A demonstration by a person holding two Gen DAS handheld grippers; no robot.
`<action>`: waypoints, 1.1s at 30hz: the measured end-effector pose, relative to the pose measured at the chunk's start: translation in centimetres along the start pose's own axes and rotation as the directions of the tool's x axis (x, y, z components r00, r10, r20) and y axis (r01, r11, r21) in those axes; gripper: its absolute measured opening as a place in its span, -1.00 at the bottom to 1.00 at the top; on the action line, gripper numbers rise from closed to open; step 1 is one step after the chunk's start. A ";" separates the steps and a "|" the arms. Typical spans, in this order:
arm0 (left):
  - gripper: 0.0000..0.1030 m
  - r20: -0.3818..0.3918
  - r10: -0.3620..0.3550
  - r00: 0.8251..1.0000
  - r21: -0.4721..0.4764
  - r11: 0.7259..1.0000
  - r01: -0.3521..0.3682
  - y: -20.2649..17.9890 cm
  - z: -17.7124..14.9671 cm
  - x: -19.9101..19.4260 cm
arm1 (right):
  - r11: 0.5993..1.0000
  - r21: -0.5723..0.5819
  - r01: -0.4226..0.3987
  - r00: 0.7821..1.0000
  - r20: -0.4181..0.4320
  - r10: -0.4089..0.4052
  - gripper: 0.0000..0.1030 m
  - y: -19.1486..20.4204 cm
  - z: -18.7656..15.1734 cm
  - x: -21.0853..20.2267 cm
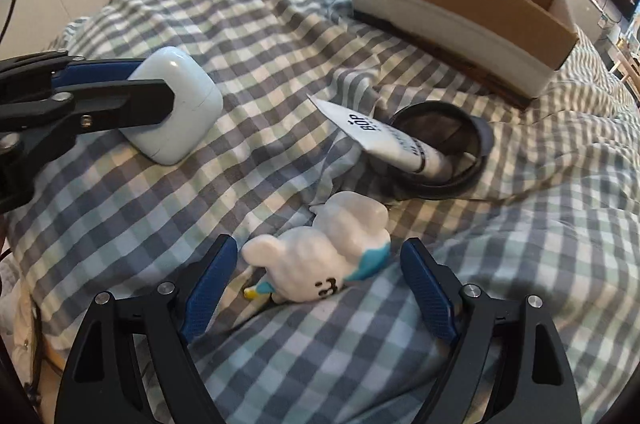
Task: Organize objects
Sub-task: 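Grasp the white earbud case with the left tool while the right tool grasps the plush toy, then carry earbud case and plush toy into the box and open both tools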
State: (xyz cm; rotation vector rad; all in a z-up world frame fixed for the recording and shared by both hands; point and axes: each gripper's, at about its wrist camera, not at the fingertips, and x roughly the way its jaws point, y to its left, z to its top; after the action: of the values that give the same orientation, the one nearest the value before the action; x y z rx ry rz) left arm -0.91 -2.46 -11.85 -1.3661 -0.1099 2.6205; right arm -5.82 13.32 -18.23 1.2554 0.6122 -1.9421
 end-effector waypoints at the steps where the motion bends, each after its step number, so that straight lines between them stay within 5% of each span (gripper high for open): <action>1: -0.49 0.000 0.000 1.000 -0.001 1.000 0.000 -0.1 0.0 0.0 | 1.000 -0.002 -0.003 1.000 -0.002 0.003 0.62 0.1 0.0 0.1; 4: -0.49 0.000 -0.003 1.000 -0.004 1.000 0.003 -0.1 -0.1 0.0 | 1.000 0.002 -0.001 1.000 -0.005 0.001 0.41 -0.1 0.0 0.2; 13: -0.50 0.008 0.002 1.000 0.000 1.000 -0.002 -0.4 -0.3 -0.4 | 1.000 0.006 0.001 0.999 0.039 -0.002 0.33 0.2 -0.2 -1.6; 33: -0.50 0.059 0.054 0.997 -0.062 0.997 -0.051 -0.3 2.4 -2.4 | 0.994 -0.066 0.088 0.973 0.218 -0.072 0.32 1.1 1.0 -10.9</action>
State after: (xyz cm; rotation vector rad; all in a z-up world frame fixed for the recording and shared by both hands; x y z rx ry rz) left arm -1.45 -2.63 -8.50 -1.3261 -0.1647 2.7240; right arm -2.77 15.44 -7.93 0.9708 0.6268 -2.0672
